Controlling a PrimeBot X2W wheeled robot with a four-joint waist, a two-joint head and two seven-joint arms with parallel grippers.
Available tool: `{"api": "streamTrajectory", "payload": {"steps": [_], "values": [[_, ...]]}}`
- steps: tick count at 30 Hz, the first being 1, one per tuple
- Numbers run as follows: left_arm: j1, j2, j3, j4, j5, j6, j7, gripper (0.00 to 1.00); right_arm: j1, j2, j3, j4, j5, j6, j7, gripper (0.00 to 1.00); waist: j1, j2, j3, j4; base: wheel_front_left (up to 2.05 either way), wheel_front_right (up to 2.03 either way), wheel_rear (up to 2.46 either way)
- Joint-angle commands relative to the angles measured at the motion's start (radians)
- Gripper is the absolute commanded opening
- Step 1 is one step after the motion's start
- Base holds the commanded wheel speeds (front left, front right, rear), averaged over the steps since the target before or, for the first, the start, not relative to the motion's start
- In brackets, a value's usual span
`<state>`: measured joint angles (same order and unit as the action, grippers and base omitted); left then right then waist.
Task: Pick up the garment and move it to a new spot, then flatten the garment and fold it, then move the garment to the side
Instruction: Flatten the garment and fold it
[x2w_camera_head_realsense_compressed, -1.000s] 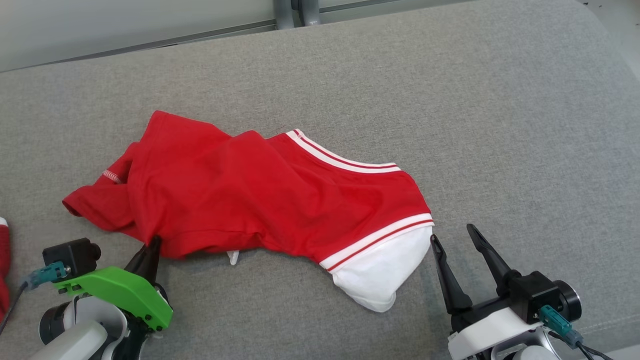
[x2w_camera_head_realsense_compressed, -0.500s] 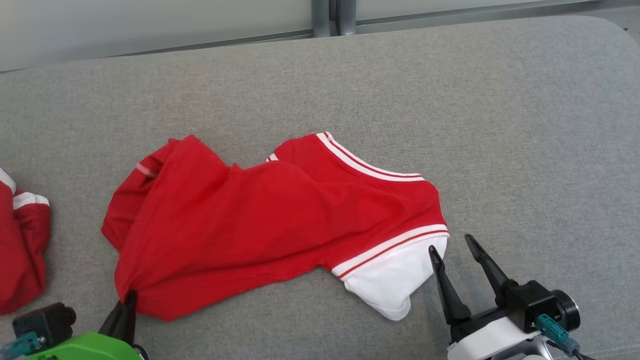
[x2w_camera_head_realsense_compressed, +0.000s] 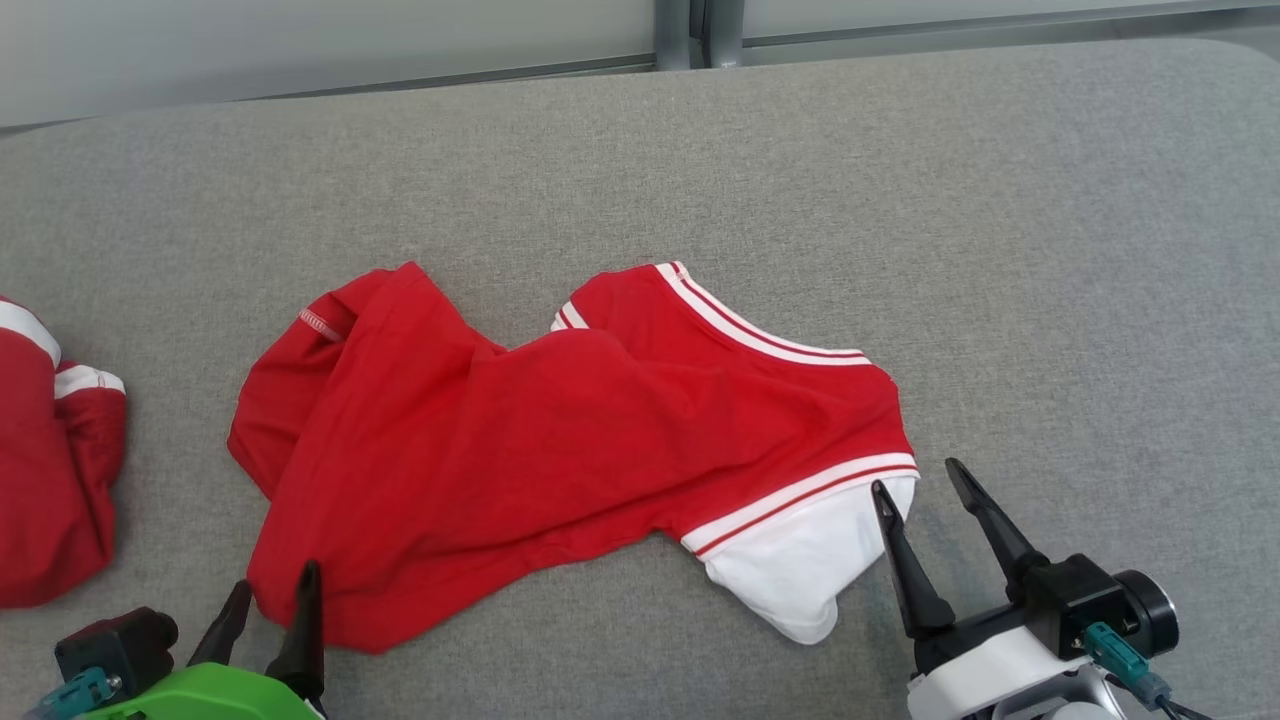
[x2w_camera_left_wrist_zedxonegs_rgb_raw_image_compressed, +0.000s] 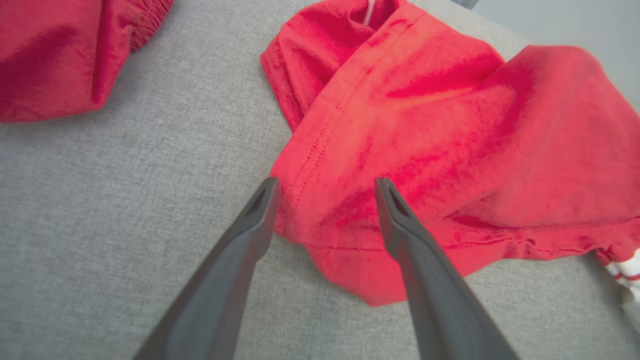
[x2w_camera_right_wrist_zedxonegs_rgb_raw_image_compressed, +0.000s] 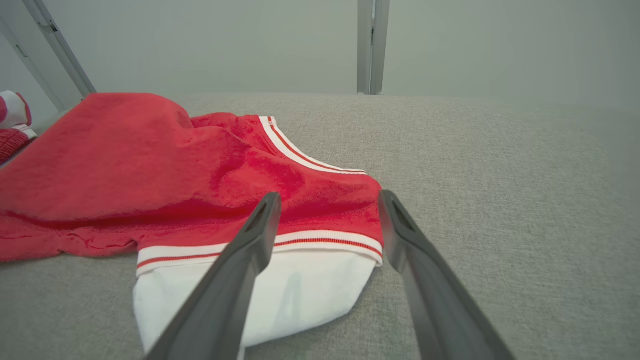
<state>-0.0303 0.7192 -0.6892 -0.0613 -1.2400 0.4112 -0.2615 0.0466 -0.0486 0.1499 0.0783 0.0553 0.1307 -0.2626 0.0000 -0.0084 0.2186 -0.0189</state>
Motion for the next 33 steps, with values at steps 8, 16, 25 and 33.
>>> {"api": "streamTrajectory", "payload": {"steps": [8, 16, 25, 33], "values": [[0.090, -0.070, 0.129, -0.042, 0.255, -0.009, -0.004, 1.00, 0.048, -0.003, -0.083, -0.048, -0.039, 0.000, -0.003, 1.00, 0.0000, 0.0084, -0.059, -0.016, 0.00, 0.00, 0.00], [0.162, -0.166, 0.241, -0.015, 0.453, -0.061, -0.004, 1.00, 0.096, -0.003, -0.128, -0.062, -0.071, 0.000, -0.003, 1.00, 0.0000, 0.0084, -0.123, -0.026, 0.00, 0.00, 0.00], [0.274, -0.319, 0.443, 0.035, 0.650, -0.218, -0.004, 1.00, 0.147, -0.003, -0.163, -0.061, -0.076, 0.000, -0.003, 1.00, 0.0000, 0.0084, -0.201, -0.045, 0.00, 0.00, 0.00], [0.276, -0.408, 0.564, 0.085, 0.788, -0.400, -0.004, 1.00, 0.122, -0.003, -0.179, -0.057, -0.080, 0.000, -0.003, 1.00, 0.0000, 0.0084, -0.207, -0.047, 0.00, 0.00, 0.00]]}}
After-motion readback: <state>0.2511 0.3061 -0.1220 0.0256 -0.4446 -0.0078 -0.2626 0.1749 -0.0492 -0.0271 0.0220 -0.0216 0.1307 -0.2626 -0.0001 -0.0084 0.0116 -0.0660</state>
